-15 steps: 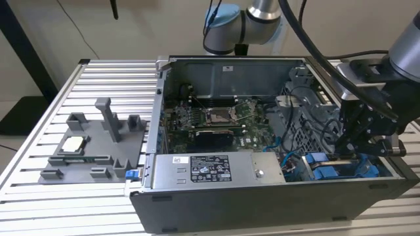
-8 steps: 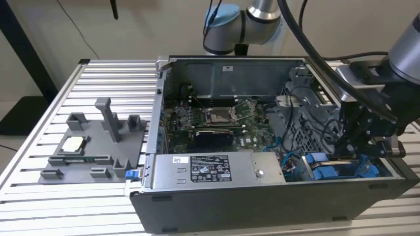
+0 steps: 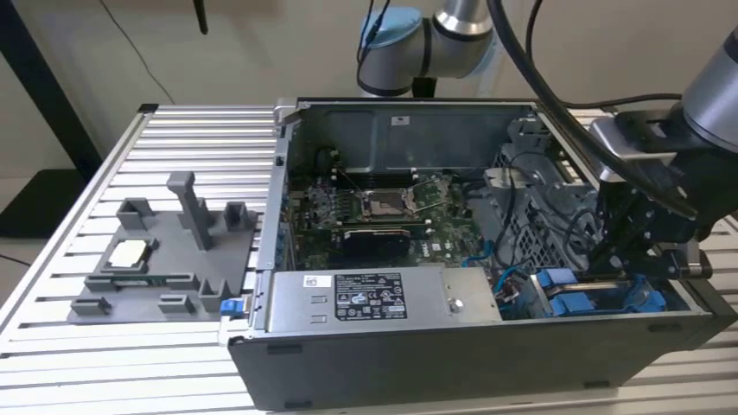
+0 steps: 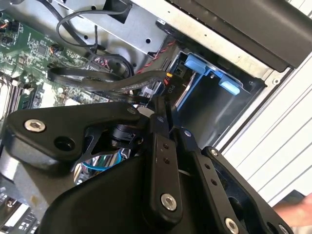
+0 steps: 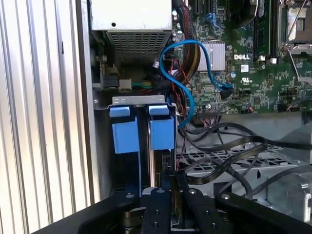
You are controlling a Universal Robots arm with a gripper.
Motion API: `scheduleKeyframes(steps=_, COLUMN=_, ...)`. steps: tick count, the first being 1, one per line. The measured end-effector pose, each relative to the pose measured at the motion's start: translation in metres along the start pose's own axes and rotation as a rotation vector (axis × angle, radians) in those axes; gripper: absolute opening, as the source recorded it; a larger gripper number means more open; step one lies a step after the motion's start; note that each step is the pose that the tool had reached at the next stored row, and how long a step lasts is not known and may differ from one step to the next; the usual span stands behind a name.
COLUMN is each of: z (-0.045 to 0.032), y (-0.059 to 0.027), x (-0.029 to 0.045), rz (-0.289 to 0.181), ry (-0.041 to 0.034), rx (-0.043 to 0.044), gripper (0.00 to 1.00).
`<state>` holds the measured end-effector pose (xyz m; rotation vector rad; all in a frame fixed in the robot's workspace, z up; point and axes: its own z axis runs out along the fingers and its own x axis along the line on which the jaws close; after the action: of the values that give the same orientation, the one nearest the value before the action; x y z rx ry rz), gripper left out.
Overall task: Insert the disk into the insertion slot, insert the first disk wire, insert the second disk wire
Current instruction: 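Insert the second disk wire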
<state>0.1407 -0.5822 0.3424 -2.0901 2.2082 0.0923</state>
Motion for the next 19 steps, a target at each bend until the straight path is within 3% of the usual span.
scheduleKeyframes(steps=7, z=0.0072, y=0.0002, x=0.0008, rz=0.000, ry=0.0002, rx=0.0019, gripper=0.16)
scheduleKeyframes(steps=9, z=0.0080, y=0.0002, x=0.0009, rz=0.000, ry=-0.0012, rx=0.0020, gripper=0.18)
scheduleKeyframes(steps=10, z=0.0075, y=0.0002, x=0.0009, rz=0.000, ry=-0.0008, rx=0.0020, gripper=0.23)
scheduleKeyframes(steps=12, z=0.0030, y=0.0001, x=0.0003, rz=0.000, ry=-0.0011, rx=0.0018, gripper=0.23)
scheduleKeyframes(steps=16, z=-0.0157, y=-0.0004, x=-0.0018, rz=0.000, ry=0.0009, rx=0.0019, gripper=0.23)
scheduleKeyframes(steps=19, z=-0.0240, y=-0.0006, x=-0.0028, rz=0.000, ry=0.0032, rx=0.0020, gripper=0.23)
